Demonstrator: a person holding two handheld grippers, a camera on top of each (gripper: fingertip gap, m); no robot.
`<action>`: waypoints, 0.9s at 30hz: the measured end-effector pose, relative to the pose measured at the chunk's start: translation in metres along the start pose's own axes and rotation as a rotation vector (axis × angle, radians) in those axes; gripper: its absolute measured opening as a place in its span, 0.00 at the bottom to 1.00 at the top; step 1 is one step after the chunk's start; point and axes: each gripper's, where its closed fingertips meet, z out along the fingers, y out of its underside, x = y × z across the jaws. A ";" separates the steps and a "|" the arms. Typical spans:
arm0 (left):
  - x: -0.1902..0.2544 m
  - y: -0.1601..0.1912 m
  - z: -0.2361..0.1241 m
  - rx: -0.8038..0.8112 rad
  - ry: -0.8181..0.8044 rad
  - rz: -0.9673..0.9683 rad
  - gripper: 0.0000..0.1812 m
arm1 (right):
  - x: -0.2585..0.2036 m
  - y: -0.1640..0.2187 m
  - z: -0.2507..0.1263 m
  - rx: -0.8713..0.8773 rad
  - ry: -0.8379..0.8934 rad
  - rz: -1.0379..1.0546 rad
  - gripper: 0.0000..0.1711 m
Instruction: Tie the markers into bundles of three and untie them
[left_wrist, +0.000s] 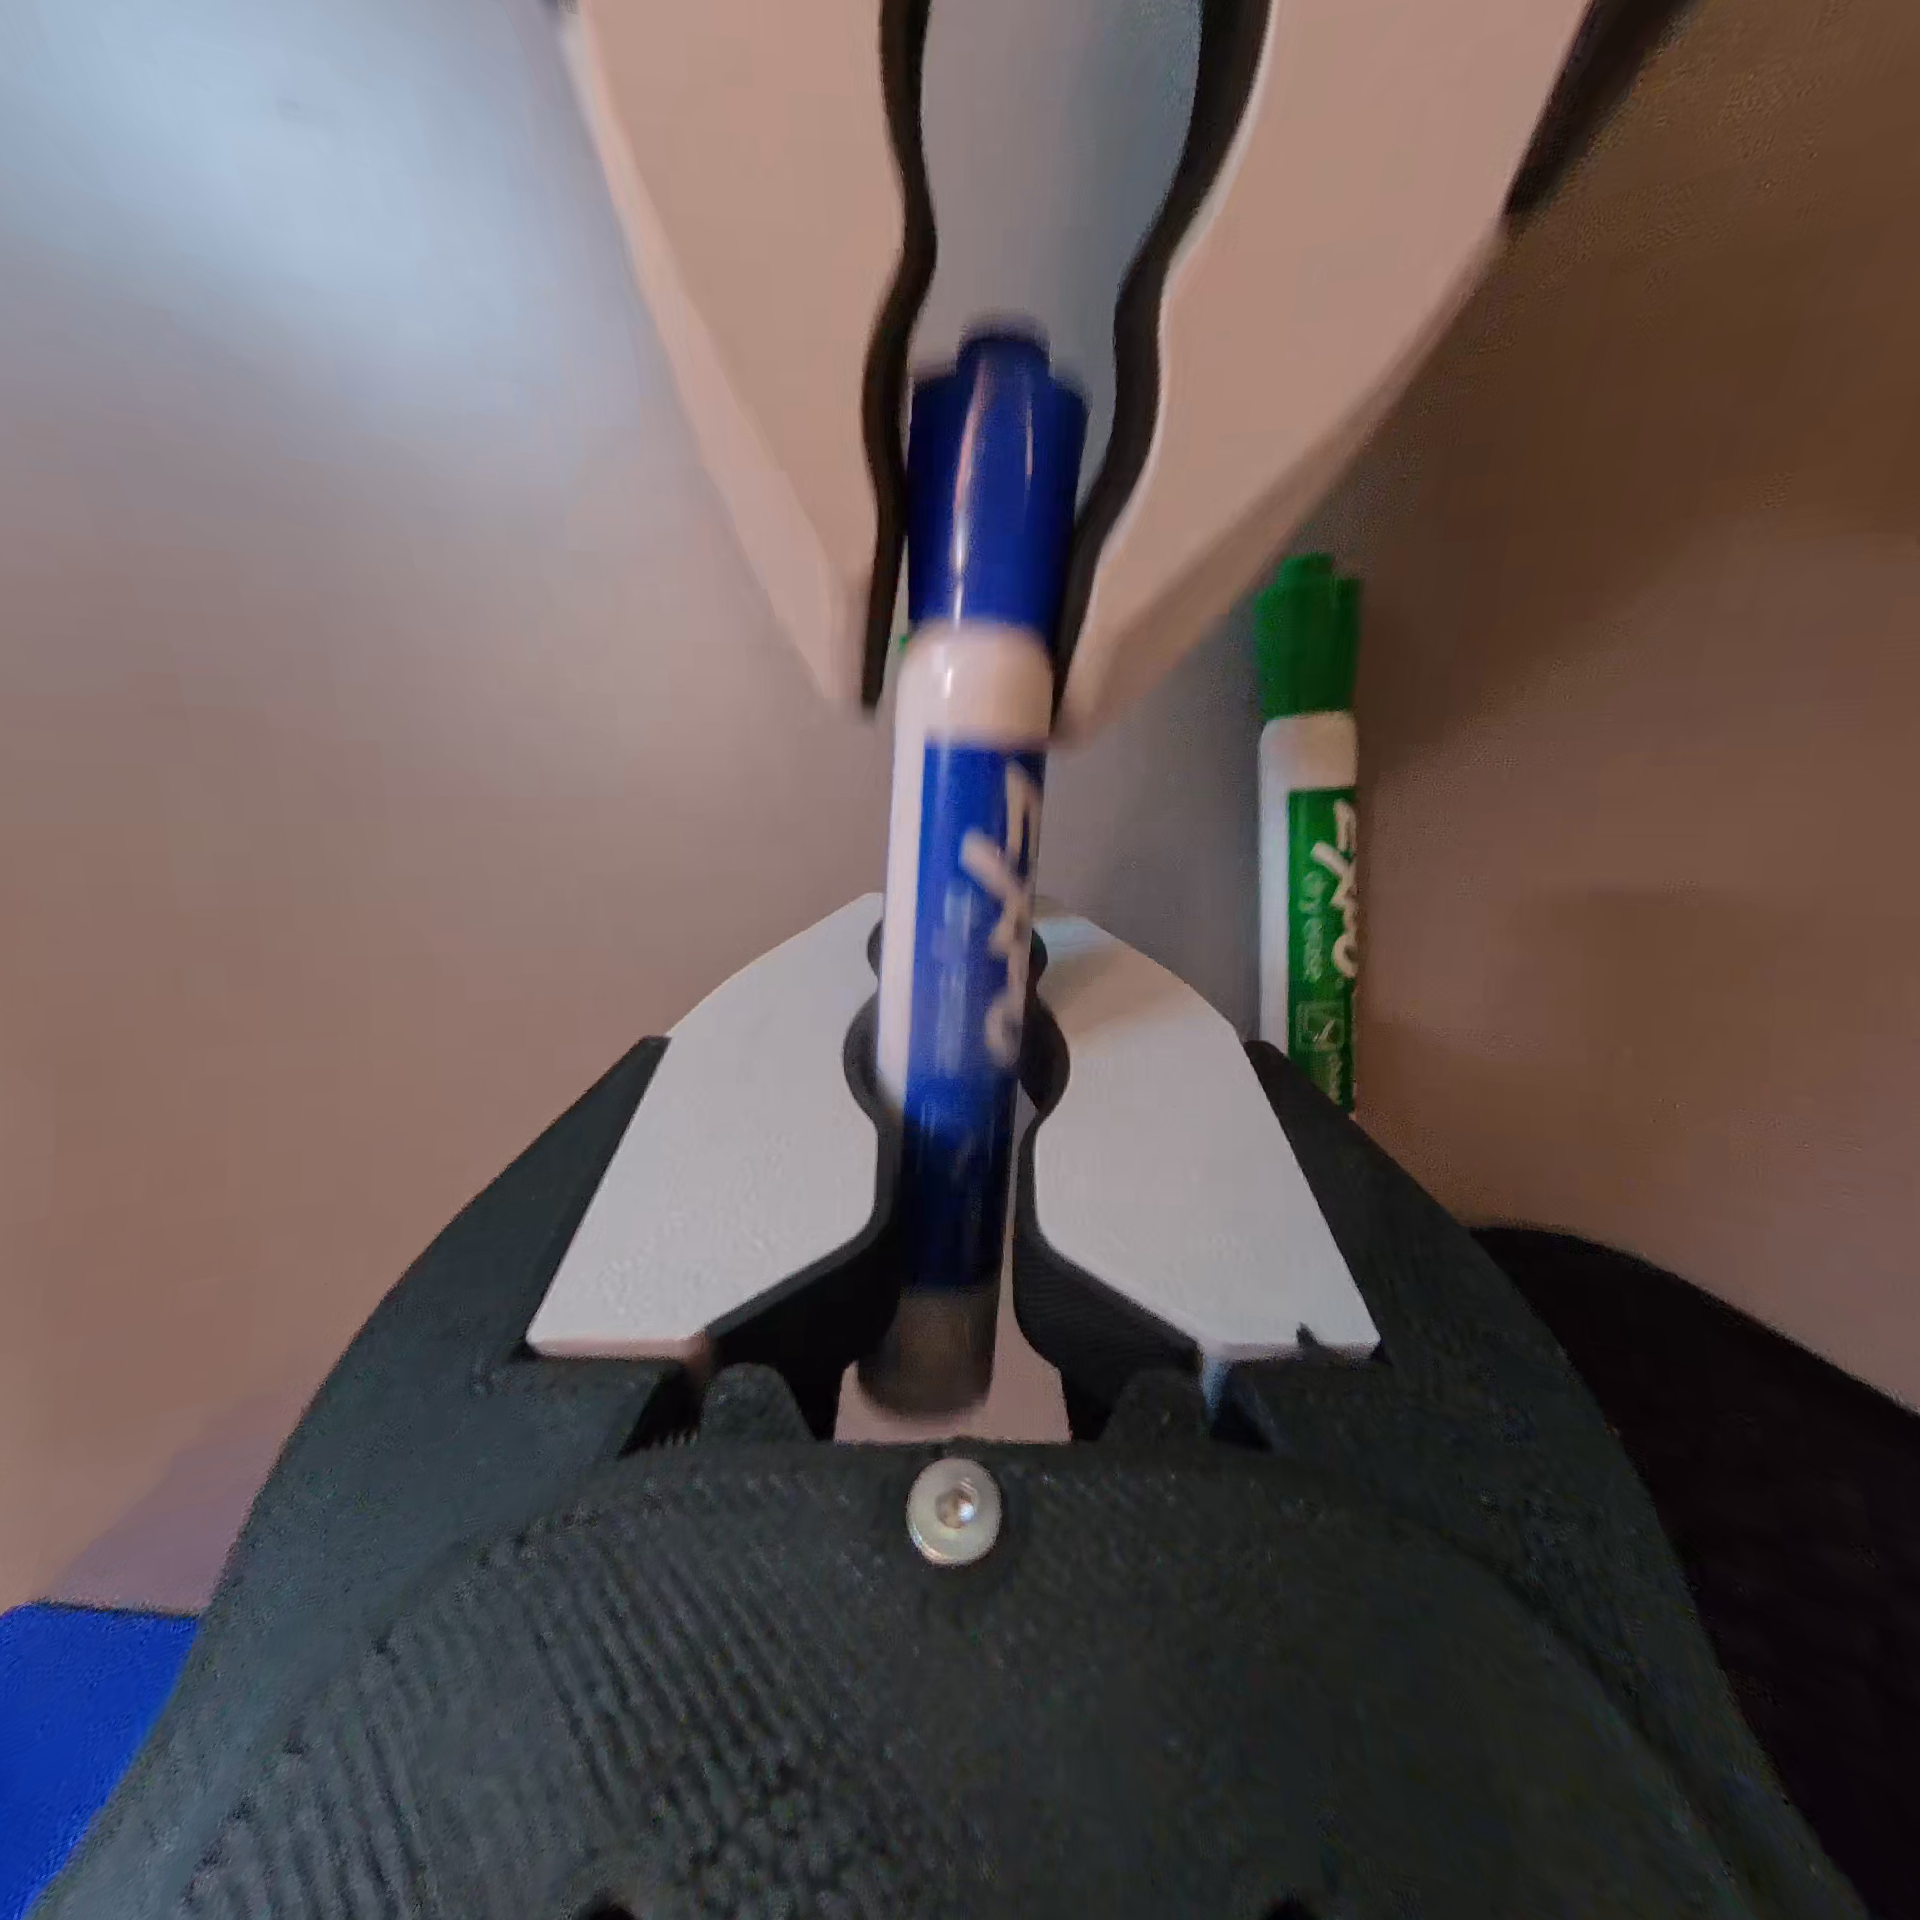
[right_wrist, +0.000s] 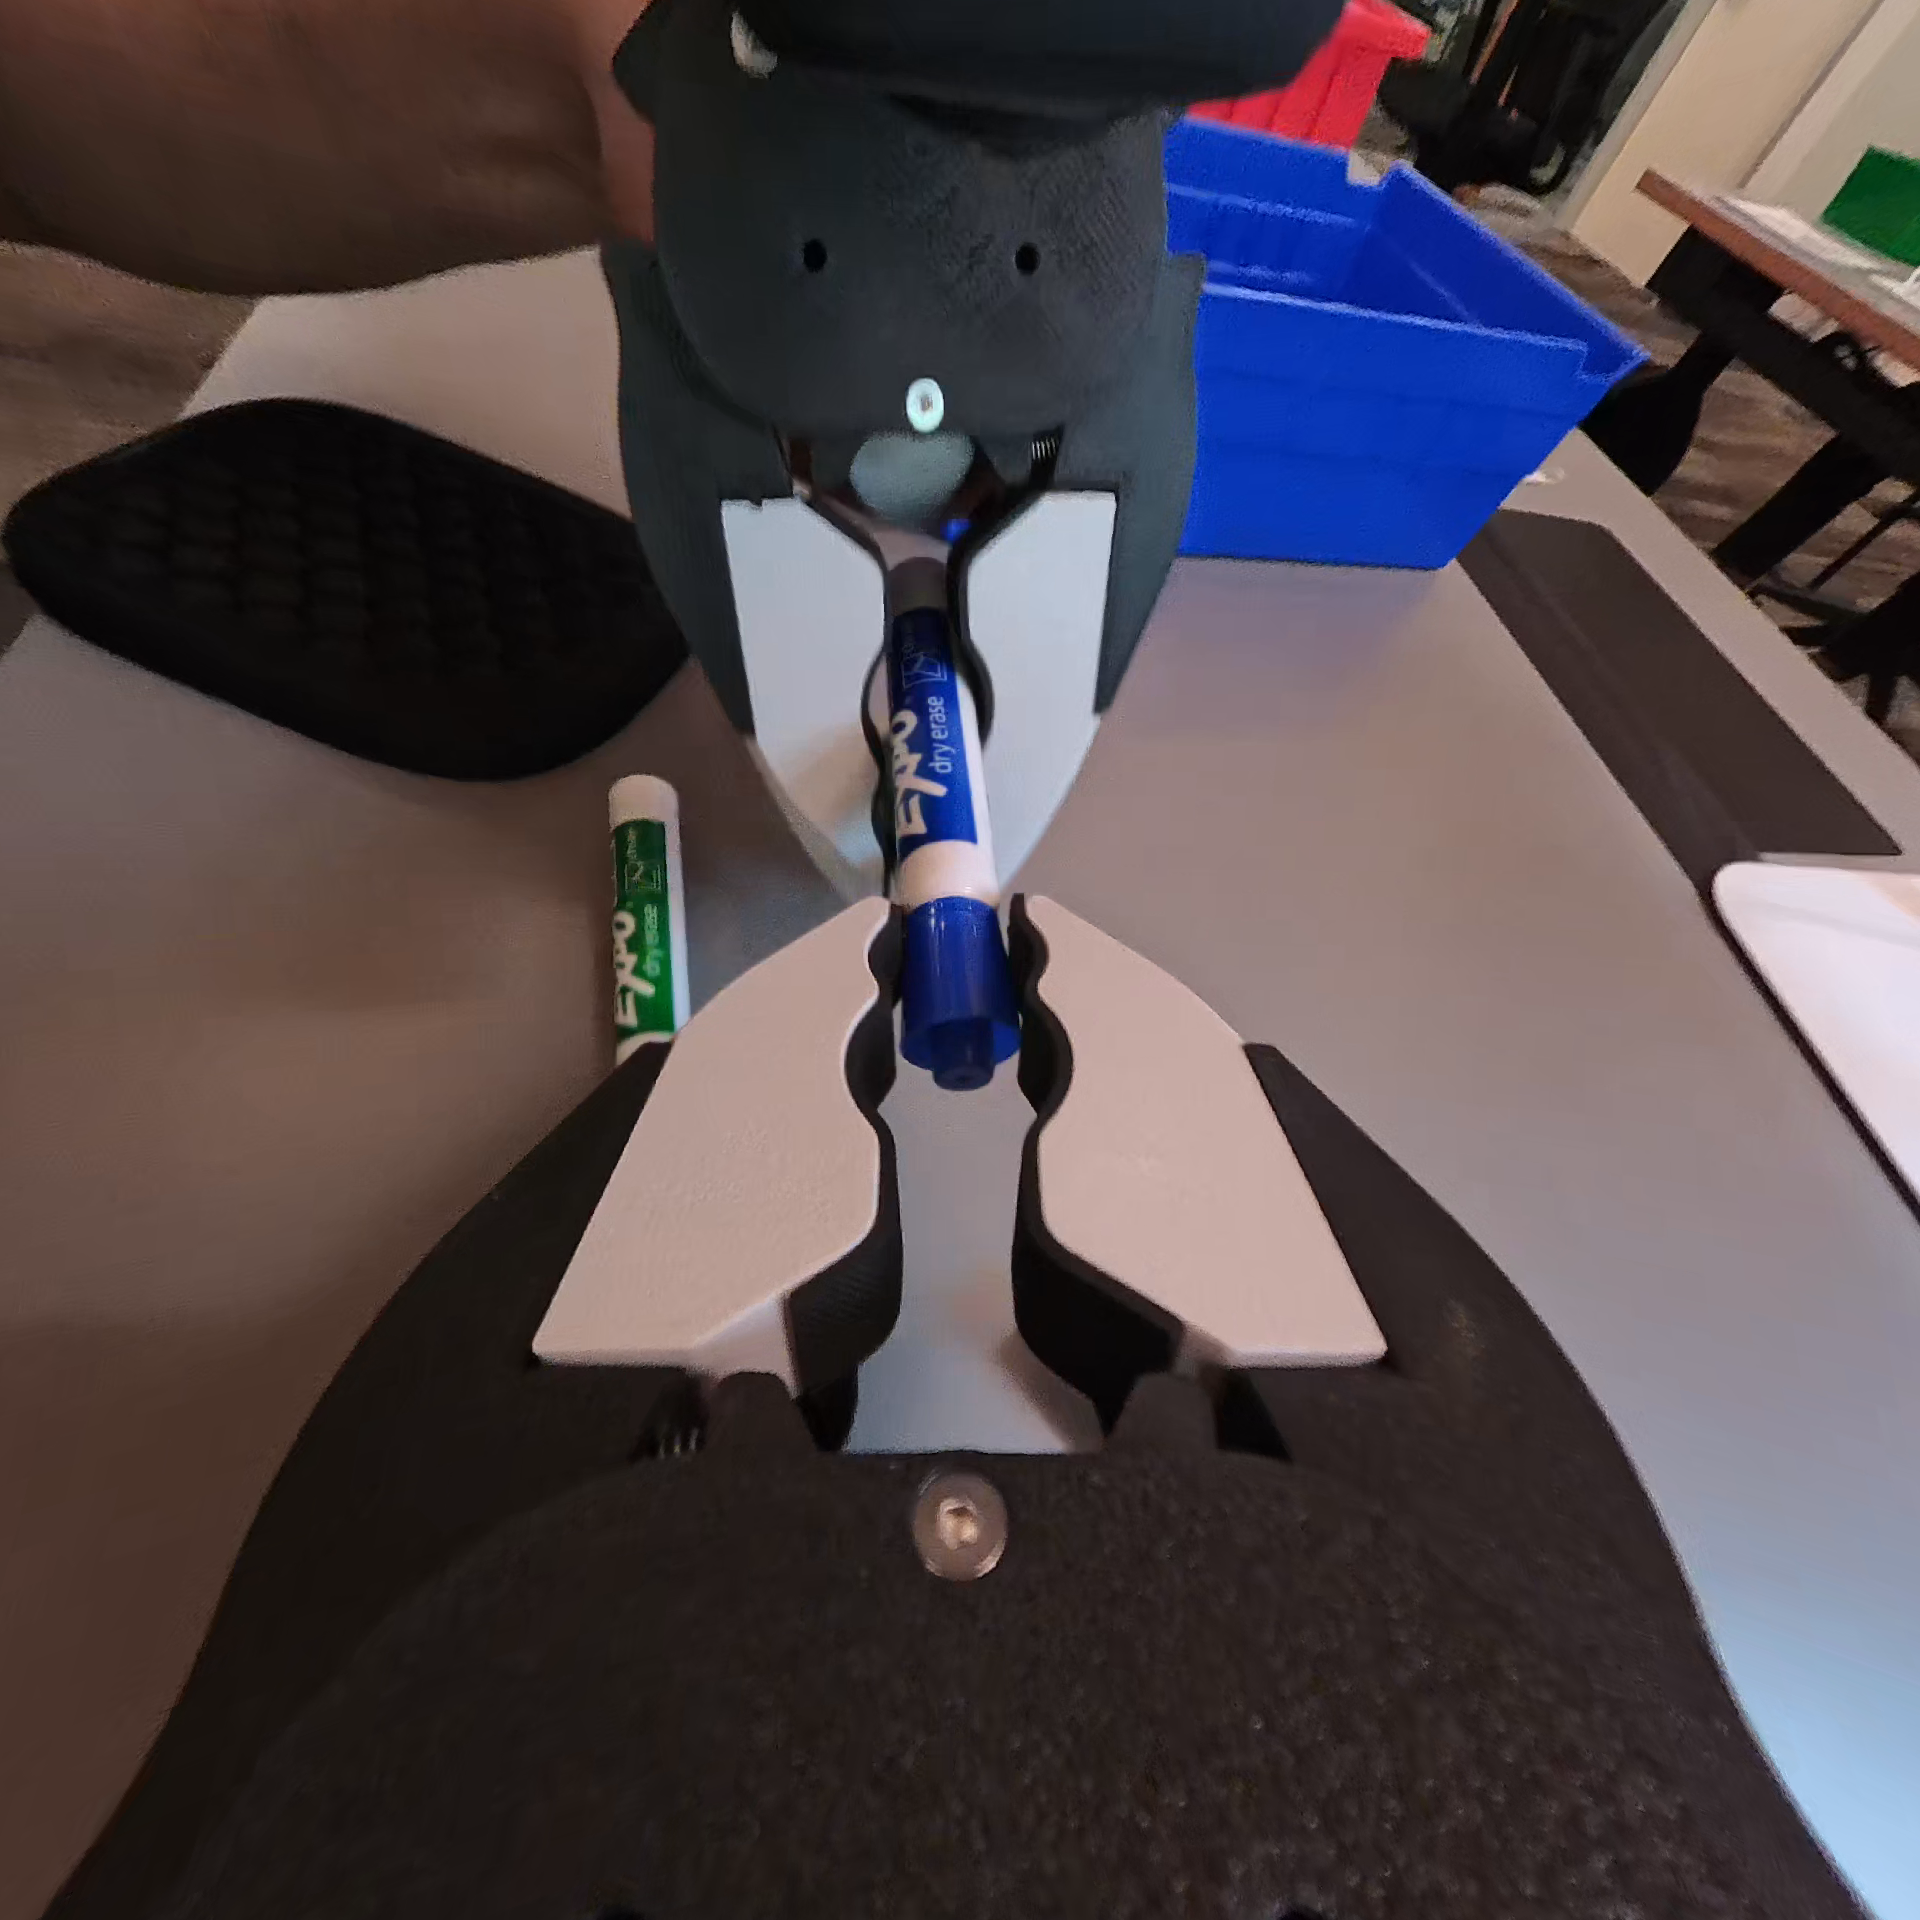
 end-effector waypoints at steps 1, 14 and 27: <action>0.003 0.003 -0.001 0.011 0.037 -0.017 0.11 | -0.001 0.002 -0.002 -0.001 -0.019 0.009 0.11; 0.003 0.003 0.008 0.033 0.039 -0.006 0.11 | -0.002 0.017 0.002 -0.084 -0.010 -0.047 0.15; 0.012 -0.005 0.011 0.047 0.062 0.024 0.11 | -0.013 0.026 0.012 -0.085 -0.048 -0.065 0.11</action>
